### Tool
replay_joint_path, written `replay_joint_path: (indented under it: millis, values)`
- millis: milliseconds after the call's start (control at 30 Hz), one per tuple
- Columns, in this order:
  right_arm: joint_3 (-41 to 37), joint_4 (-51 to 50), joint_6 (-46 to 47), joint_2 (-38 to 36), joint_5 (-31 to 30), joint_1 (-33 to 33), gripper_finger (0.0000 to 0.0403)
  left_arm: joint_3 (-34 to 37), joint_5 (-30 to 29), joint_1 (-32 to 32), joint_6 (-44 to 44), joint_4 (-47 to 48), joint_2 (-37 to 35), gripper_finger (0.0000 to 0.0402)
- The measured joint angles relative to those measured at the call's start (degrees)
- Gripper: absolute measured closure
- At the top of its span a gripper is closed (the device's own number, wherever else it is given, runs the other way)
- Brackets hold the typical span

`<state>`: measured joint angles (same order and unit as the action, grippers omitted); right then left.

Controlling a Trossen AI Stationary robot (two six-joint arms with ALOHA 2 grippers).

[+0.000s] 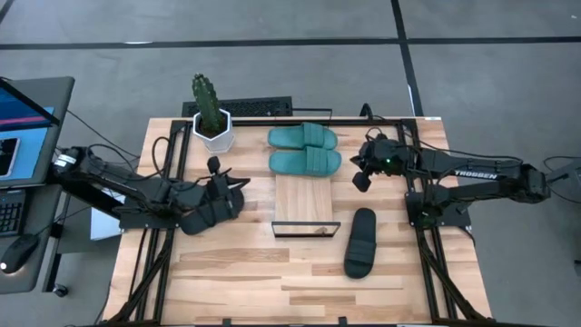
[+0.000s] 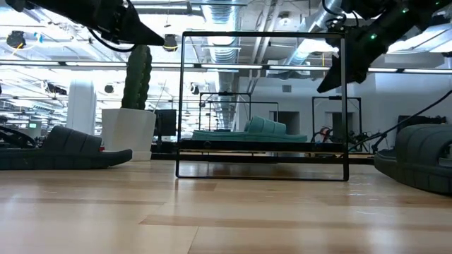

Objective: Pick and place slides into the shelf
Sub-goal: Put the right black slide on the shelf

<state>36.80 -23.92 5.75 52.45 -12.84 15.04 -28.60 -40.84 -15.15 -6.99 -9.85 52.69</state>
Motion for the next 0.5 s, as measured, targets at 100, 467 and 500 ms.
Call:
replay_joint_path:
  millis: [100,467,500]
  values:
    - [0.04,-2.76,4.88,0.23,3.47,0.71,0.0403,0.0,-0.03,-0.65,-1.0,-0.63,0.0,0.0401]
    - [0.07,-13.85,13.28,0.3,4.8,-8.96,0.0403,0.0,-0.15,-0.86,-9.91,-5.64,0.0,0.0401]
    - [0.07,-14.12,14.46,0.3,4.77,-10.77,0.0403,0.01,-0.14,-0.86,-10.56,-6.16,0.02,0.0402]
